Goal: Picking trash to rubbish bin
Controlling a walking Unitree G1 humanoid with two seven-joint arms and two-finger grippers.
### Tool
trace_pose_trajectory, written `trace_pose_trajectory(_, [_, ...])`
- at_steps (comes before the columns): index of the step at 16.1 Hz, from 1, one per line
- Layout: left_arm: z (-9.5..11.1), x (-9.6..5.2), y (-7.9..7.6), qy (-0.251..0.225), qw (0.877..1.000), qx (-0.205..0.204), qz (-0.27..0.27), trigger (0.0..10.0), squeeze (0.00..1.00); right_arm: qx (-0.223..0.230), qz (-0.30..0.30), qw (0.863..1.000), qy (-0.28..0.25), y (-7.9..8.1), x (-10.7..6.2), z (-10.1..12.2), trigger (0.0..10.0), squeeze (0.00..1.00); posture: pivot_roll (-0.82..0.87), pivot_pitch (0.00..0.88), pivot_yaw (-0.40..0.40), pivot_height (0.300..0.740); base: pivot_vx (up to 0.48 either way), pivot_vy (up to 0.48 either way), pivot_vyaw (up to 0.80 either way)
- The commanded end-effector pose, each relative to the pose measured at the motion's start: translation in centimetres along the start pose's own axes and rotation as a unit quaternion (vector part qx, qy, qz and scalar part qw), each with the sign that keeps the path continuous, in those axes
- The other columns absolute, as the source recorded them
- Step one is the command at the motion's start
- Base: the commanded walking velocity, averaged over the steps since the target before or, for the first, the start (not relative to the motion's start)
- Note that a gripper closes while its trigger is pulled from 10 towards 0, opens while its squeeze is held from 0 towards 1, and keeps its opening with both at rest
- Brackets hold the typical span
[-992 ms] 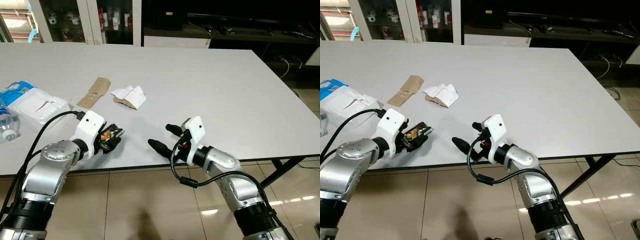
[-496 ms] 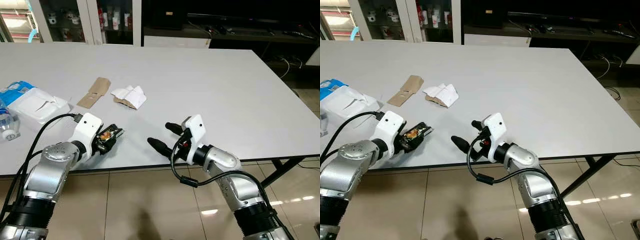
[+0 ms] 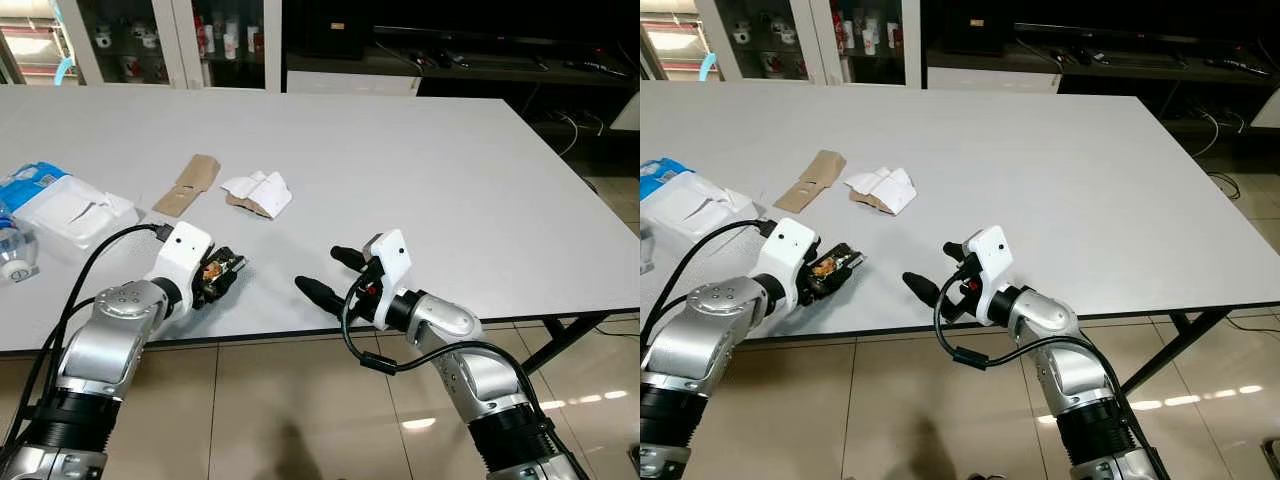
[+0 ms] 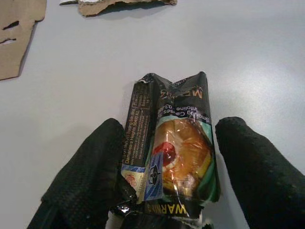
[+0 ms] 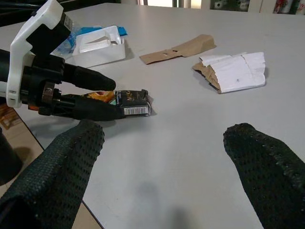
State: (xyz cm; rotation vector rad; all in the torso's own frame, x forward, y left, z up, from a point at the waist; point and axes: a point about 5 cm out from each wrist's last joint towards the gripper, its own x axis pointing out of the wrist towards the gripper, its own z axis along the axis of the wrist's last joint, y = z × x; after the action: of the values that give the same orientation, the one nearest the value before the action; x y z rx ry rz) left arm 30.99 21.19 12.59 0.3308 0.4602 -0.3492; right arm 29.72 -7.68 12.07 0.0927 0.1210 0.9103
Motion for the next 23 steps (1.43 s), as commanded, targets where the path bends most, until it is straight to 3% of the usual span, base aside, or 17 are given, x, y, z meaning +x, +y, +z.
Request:
trace_pose_trajectory(1, [0.5,0.1,0.1,-0.004,1.0,0.0,0.004,0.0,0.0,0.003,-0.002,1.0,-0.002,-0.2,-0.5,0.1,10.0,0.0,0.02,0.04,-0.09,0.74,0.0,0.0,0.0])
trace_pose_trajectory(17, [0.6,0.2,0.0,0.006,1.0,0.011,0.01,0.0,0.0,0.007,-0.003,1.0,-0.004,-0.2,-0.4,0.1,10.0,0.0,0.02,0.039,-0.088,0.74,0.0,0.0,0.0])
trace_pose_trajectory(20, [1.1,0.3,0.0,-0.015,1.0,0.008,0.025,0.0,0.0,0.007,-0.004,1.0,-0.003,-0.2,-0.4,0.0,10.0,0.0,0.02,0.038,-0.087,0.74,0.0,0.0,0.0])
trace_pose_trajectory(21, [2.1,0.4,0.6,-0.049,0.997,0.001,0.056,10.0,0.0,0.006,-0.011,1.0,-0.003,-0.4,-0.4,0.0,10.0,0.0,0.02,0.039,-0.088,0.74,0.0,0.0,0.0])
trace_pose_trajectory(22, [3.3,0.4,1.6,-0.088,0.99,-0.016,0.112,10.0,0.0,0.001,-0.029,1.0,-0.001,-0.7,-0.3,-0.1,10.0,0.0,0.02,0.038,-0.088,0.74,0.0,0.0,0.0])
trace_pose_trajectory(23, [3.6,0.4,2.0,-0.097,0.987,-0.021,0.128,10.0,0.0,-0.003,-0.044,0.999,0.0,-1.1,-0.2,-0.1,10.0,0.0,0.02,0.037,-0.088,0.74,0.0,0.0,0.0])
